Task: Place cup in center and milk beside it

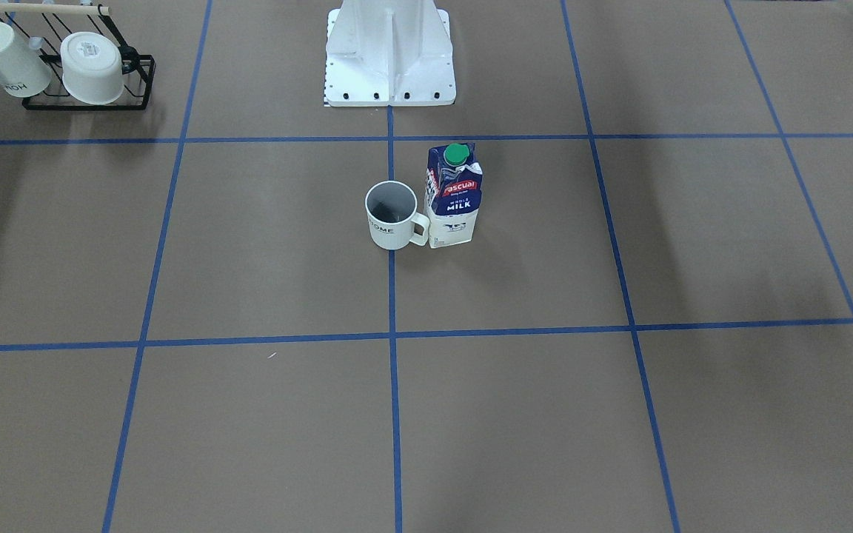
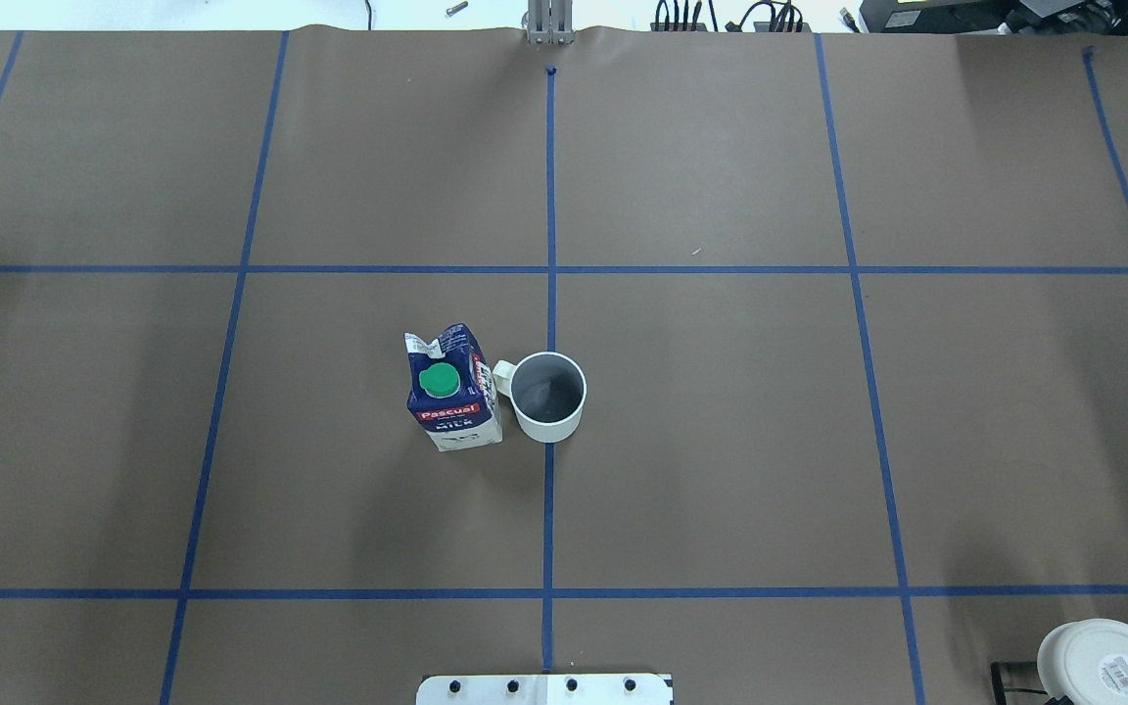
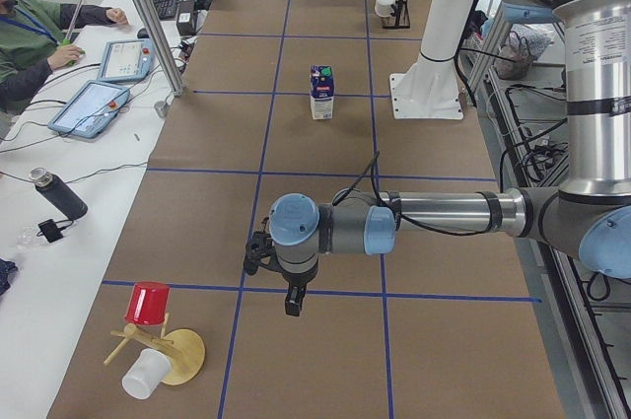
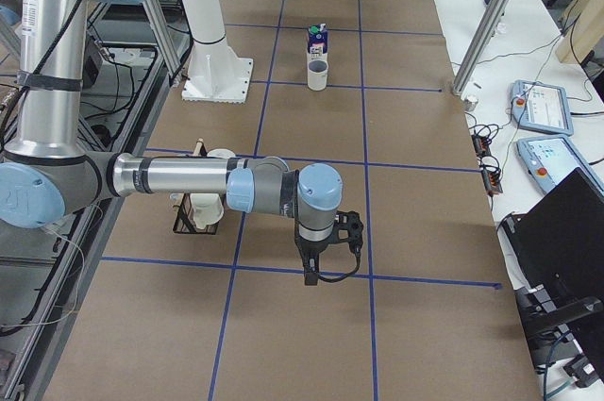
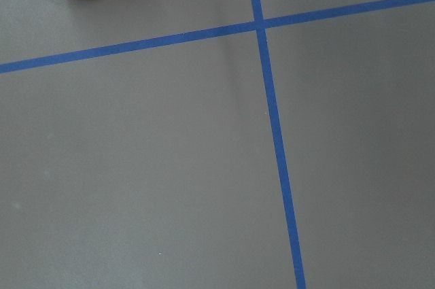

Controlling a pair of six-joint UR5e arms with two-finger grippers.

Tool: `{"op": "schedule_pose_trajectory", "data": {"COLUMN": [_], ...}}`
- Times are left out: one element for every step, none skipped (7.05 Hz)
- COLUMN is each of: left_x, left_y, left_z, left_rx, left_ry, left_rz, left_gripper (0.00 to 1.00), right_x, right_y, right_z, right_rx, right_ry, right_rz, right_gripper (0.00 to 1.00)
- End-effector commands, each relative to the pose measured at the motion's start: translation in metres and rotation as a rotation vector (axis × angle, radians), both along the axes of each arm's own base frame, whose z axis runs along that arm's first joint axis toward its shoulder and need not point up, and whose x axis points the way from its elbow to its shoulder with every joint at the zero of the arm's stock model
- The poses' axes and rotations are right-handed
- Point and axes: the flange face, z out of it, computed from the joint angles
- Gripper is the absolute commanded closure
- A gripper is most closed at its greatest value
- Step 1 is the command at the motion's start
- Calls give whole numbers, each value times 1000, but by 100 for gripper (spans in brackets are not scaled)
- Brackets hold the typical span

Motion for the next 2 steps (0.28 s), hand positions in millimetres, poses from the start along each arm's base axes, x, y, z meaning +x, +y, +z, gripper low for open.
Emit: {"op": "schedule_pose_trajectory", "data": {"left_x": [0, 0], "left_y": [0, 0], "left_z": [-1, 0], "left_rx": [2, 0], "left_ry": [0, 0], "left_rz": [0, 0], "left_gripper": [2, 2], "right_x": [-1, -1], "right_y": [0, 0], "right_z": [0, 0], "right_rx": [0, 0], "right_ry": [0, 0], "right_rz": [-2, -2], "right_gripper": [0, 0]}}
